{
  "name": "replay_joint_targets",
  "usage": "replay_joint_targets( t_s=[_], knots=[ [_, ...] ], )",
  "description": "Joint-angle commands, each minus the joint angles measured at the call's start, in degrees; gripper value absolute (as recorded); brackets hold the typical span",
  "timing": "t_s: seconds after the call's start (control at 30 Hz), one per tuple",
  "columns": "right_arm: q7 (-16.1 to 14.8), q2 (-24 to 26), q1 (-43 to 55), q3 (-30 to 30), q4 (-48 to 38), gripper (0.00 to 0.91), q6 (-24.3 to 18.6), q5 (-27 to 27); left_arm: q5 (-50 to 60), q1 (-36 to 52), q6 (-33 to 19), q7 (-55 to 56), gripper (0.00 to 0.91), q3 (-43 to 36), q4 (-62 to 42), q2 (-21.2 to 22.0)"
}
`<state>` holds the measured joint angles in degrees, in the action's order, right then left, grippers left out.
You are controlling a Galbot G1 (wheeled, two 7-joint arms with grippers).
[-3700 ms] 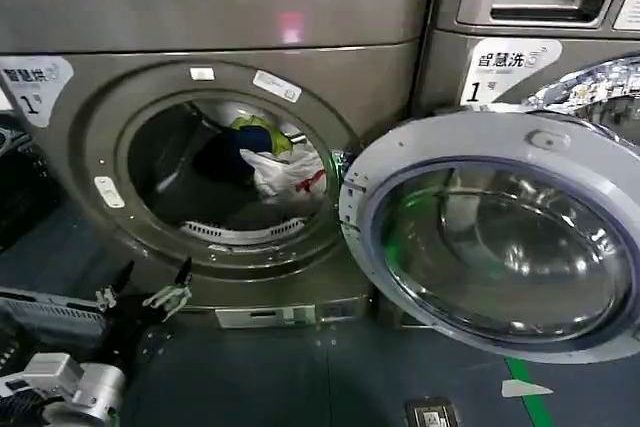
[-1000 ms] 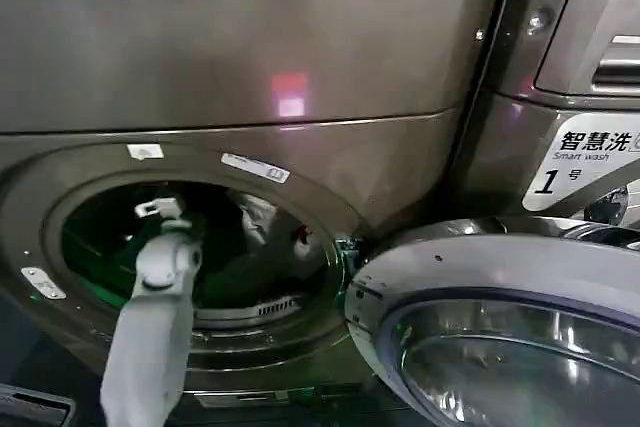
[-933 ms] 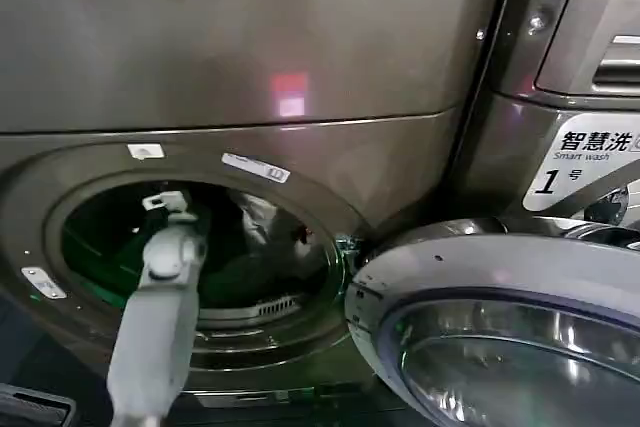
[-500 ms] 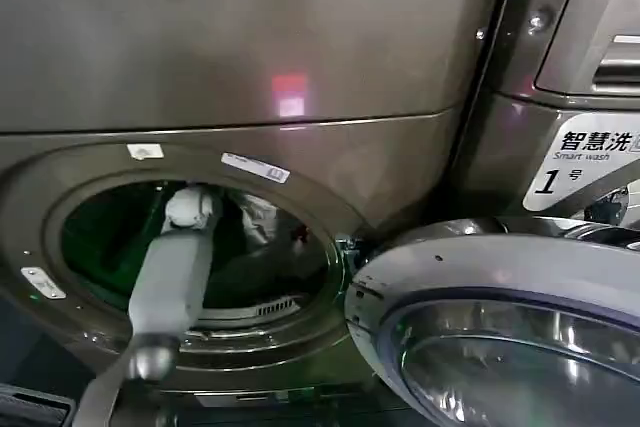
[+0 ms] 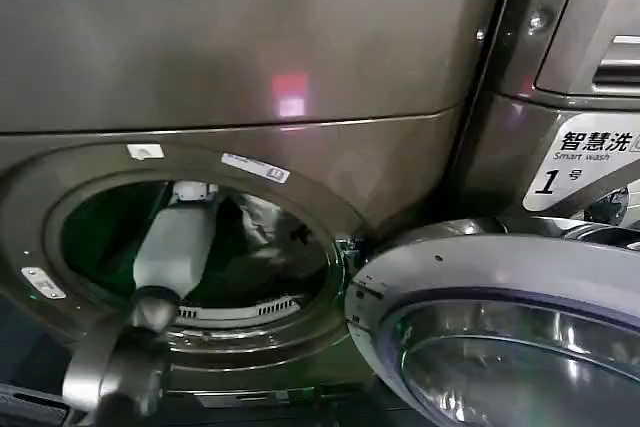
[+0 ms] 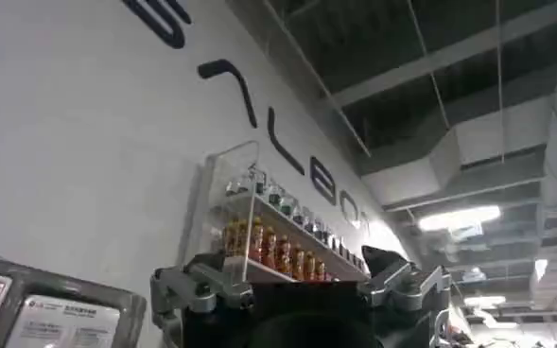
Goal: Grasp the clothes from the dryer.
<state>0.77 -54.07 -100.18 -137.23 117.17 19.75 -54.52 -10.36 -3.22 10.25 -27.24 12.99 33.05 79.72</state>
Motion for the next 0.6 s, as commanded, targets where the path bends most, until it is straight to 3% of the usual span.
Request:
replay_joint_targets(
  t_s=[0.03,0.37,0.6],
  knots=[
    [-0.1,-0.1,0.0,0.1,0.1,0.907,-0.1,0.1,8.6,4.2,-3.0,-19.8,0.907,-14.2,-7.9,-1.4],
    [-0.3,-0.6,0.6,0.5,0.0,0.907,-0.2,0.1,29.4,7.8,-6.9,-25.1,0.907,-25.1,-10.8,1.4],
    [-0.6,-1.1,0.9,0.7,-0.4,0.907,-0.4,0.2,36.9,8.8,-7.5,-26.3,0.907,-31.0,-13.4,2.3]
  ],
)
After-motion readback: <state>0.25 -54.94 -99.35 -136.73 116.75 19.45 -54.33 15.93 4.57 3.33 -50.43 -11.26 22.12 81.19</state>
